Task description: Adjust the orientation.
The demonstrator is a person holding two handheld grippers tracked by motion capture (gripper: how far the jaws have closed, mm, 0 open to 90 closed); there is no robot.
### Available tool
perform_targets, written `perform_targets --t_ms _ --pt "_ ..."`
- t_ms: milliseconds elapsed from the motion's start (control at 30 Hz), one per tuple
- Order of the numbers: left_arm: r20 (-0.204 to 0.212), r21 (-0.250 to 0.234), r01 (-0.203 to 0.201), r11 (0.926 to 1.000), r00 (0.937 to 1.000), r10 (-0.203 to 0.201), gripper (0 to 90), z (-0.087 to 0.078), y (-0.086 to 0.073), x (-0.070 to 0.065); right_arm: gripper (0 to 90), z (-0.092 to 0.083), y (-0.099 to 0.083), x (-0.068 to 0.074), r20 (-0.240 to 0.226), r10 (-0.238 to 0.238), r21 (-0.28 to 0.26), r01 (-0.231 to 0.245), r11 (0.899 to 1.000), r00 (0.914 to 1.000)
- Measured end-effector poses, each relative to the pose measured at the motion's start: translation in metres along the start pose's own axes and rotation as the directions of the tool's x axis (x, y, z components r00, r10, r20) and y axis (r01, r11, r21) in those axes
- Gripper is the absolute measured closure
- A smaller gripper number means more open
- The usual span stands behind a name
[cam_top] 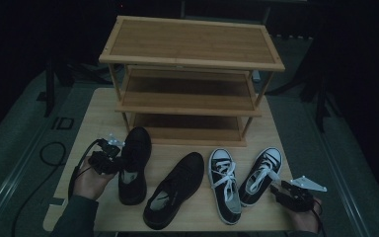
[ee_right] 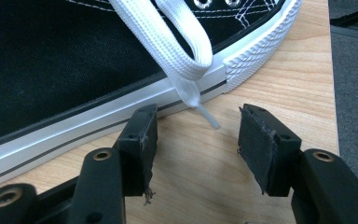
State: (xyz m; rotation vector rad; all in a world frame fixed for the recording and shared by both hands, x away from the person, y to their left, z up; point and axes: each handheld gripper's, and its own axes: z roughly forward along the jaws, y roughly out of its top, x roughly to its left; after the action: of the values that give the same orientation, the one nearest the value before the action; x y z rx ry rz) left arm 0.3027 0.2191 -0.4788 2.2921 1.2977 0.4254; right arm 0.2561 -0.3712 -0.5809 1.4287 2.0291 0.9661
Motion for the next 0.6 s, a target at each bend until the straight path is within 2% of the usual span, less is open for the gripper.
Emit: perform_targets --t_ms 100,167,300,367,433,500,600 --pt "-0.016 -0.011 0.036 0.9993 0.9992 -0.036 84.2 -0.003 -0.005 0.009 46.6 0.000 0.000 0.000 0.000 0.000 0.000 0.000 1.000 1.0000" --pt "-0.006 -0.021 0.056 0.9982 0.9984 -0.056 80.3 -0.002 -0.007 0.012 46.6 0.000 0.000 0.000 0.000 0.000 0.000 0.000 1.000 1.0000" --pt "0.004 0.010 0.032 0.9994 0.9995 -0.032 74.9 0.010 -0.003 0.010 46.6 0.000 0.000 0.000 0.000 -0.001 0.000 0.001 1.000 1.0000" --pt "-0.010 0.017 0.033 0.9993 0.9994 -0.032 79.8 0.014 -0.002 0.010 46.5 0.000 0.000 0.000 0.001 -0.001 0.000 0.001 1.000 1.0000" --pt "-0.002 0.010 0.037 0.9993 0.9993 -0.037 85.6 0.015 -0.001 0.011 46.5 0.000 0.000 0.000 0.000 -0.001 0.000 0.001 1.000 1.0000" --pt "0.004 0.002 0.033 0.9995 0.9995 -0.033 87.2 0.013 -0.001 0.012 46.4 0.000 0.000 0.000 -0.001 -0.002 0.000 0.002 1.000 1.0000" --pt "0.051 -0.016 0.018 0.9997 0.9986 -0.017 87.5 0.013 -0.002 0.013 46.3 0.000 0.000 0.000 -0.001 -0.001 0.001 0.001 1.000 1.0000"
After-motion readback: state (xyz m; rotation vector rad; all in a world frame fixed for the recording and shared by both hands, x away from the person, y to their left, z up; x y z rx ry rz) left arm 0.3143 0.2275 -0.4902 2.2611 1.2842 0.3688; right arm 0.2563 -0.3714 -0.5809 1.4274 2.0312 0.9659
